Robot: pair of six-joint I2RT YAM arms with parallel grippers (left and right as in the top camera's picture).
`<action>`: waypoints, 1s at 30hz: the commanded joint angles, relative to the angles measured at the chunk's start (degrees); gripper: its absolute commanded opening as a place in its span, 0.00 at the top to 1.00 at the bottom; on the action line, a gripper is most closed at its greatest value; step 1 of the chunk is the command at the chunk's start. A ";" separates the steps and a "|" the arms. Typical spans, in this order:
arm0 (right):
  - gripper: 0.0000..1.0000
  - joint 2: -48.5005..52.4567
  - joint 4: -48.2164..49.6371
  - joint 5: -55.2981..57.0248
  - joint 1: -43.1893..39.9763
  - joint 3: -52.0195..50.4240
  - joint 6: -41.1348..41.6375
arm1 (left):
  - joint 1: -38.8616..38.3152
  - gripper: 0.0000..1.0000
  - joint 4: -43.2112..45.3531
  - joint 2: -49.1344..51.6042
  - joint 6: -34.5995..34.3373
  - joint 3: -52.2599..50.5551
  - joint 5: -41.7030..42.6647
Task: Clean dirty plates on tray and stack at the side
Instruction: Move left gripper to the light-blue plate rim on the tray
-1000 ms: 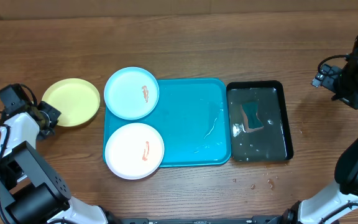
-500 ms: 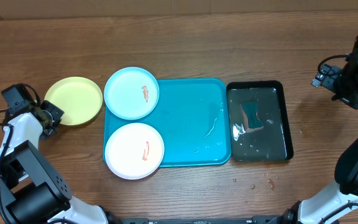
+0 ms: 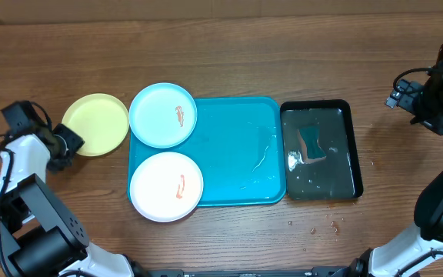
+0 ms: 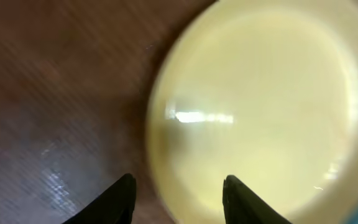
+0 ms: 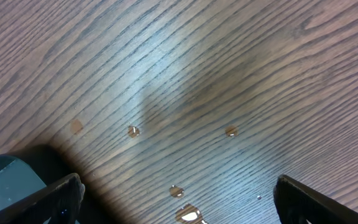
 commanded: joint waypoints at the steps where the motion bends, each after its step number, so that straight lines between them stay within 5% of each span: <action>1: 0.00 -0.28 0.13 0.11 0.09 1.22 0.04 | -1.07 0.52 -1.53 -0.76 7.19 6.32 14.40; 5: 0.00 -0.28 0.13 0.11 0.09 1.22 0.04 | -4.74 0.51 -5.25 -0.79 10.75 9.38 18.38; 18: 0.00 -0.28 0.13 0.11 0.09 1.22 0.04 | -23.32 0.48 -3.19 1.86 11.74 9.40 -2.99; 30: 0.00 -0.28 0.13 0.11 0.09 1.22 0.04 | -24.26 0.55 -1.77 6.16 11.74 9.18 -6.69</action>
